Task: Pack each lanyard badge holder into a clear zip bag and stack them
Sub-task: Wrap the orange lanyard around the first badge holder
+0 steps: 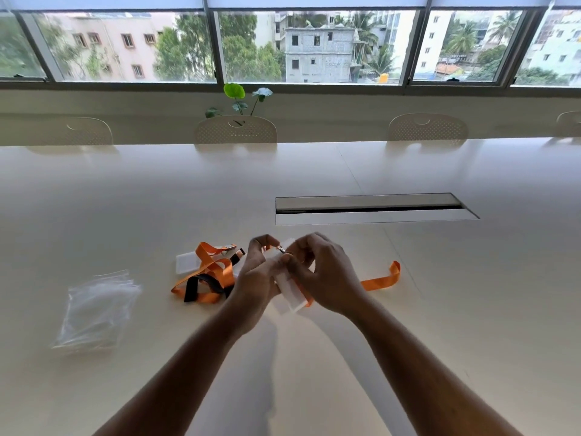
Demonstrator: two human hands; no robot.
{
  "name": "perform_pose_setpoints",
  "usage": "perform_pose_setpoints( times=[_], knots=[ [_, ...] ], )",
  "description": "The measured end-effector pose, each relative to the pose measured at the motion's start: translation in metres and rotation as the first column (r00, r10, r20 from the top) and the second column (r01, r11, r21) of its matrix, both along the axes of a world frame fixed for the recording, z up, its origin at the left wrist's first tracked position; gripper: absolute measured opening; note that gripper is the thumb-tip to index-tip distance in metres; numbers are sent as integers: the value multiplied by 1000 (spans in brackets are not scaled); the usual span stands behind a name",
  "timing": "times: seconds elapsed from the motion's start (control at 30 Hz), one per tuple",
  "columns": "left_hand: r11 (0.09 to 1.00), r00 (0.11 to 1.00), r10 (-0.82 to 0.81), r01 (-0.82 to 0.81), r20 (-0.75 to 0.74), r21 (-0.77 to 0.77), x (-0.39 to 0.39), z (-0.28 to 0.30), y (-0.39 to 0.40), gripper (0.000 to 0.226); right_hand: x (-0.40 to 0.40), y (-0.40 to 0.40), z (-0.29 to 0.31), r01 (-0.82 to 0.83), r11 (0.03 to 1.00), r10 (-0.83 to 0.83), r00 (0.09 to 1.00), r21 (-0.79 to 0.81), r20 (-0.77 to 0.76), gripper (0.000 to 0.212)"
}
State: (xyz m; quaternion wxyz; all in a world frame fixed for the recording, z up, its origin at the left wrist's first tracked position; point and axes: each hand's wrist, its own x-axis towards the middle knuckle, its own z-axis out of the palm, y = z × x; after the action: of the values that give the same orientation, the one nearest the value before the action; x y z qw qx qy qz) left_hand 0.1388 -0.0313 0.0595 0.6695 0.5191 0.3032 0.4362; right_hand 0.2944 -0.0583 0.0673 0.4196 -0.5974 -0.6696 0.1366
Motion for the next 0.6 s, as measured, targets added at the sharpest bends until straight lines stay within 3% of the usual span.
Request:
perform_pose_setpoints(
  times=[0.1, 0.2, 0.27, 0.33, 0.4, 0.47, 0.6],
  knots=[
    [997, 996, -51, 55, 77, -46, -1, 2, -1, 43, -6, -2, -4, 37, 999, -38, 996, 8, 77, 22],
    [997, 988, -41, 51, 150, -61, 3, 3, -3, 25, -13, -5, -8, 51, 999, -50, 997, -8, 60, 23],
    [997, 989, -21, 32, 150, -69, 11, 8, -7, 18, -16, -7, -11, -4, 997, -6, 989, -73, -145, 23],
    [999, 997, 10, -6, 77, -45, 18, 13, -10, 33, -17, -9, -12, -130, 985, 76, 920, -116, -385, 20],
    [999, 1000, 22, -22, 8, 26, 22, 18, -10, 35, -13, -12, -12, -251, 959, 146, 839, -135, -524, 20],
    [999, 1000, 16, -16, 6, 43, 22, 19, -9, 26, -8, -15, -12, -327, 931, 167, 780, -164, -603, 20],
    [999, 999, -37, 37, 26, 25, 19, 24, -8, 14, -1, -19, -12, -330, 924, 149, 777, -195, -611, 24]
  ],
)
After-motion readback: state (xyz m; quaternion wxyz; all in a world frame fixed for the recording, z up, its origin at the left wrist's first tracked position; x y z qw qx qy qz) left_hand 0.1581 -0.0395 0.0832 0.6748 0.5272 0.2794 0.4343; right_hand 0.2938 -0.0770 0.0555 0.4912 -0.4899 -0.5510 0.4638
